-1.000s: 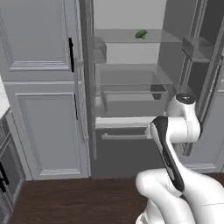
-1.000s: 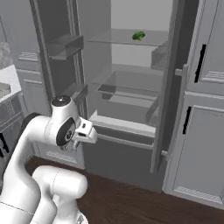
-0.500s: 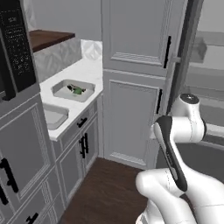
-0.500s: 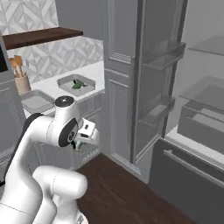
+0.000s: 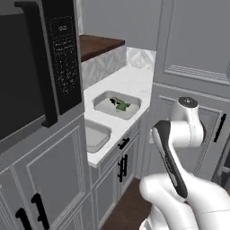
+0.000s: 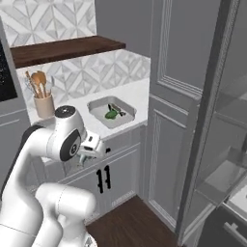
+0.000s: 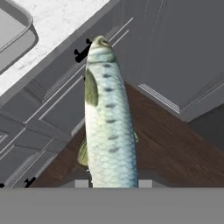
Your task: Place one broccoli and one fish in each tupperware on the nearby counter, to pack two identical lunches.
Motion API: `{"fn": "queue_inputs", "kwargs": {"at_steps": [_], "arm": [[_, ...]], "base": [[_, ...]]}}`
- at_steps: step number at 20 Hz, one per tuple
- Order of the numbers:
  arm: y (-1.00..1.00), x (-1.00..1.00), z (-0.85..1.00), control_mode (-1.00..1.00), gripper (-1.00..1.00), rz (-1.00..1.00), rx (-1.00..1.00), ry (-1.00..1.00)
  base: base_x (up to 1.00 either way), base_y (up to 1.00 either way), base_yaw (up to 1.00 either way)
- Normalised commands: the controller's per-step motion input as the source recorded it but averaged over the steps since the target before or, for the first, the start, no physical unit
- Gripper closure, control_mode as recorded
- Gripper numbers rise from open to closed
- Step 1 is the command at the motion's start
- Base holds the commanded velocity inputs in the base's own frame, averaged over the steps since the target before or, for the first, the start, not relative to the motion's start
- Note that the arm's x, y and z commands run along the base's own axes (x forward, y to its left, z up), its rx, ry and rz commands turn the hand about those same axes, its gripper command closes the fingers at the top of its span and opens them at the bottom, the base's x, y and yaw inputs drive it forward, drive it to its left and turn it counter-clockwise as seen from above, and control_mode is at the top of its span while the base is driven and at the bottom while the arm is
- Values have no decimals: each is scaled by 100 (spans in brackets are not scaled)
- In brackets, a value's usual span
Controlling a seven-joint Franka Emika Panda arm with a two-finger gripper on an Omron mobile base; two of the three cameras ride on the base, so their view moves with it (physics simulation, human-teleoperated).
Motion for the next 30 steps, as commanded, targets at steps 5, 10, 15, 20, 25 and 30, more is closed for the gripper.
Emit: {"fn": "queue_inputs", "kwargs": {"at_steps": [5,10,15,20,25,30], "arm": [[0,0,0,100,100,0,0,0],[0,0,0,100,100,0,0,0],[9,9,-8,-100,100,7,0,1],[57,44,-44,-100,100,34,-1,8],[85,57,-35,-100,100,25,-2,6],[68,72,-2,-100,100,17,3,14]], "base": [[100,-4,17],[97,30,36],[46,34,31],[0,0,0],[0,0,0],[0,0,0]]}}
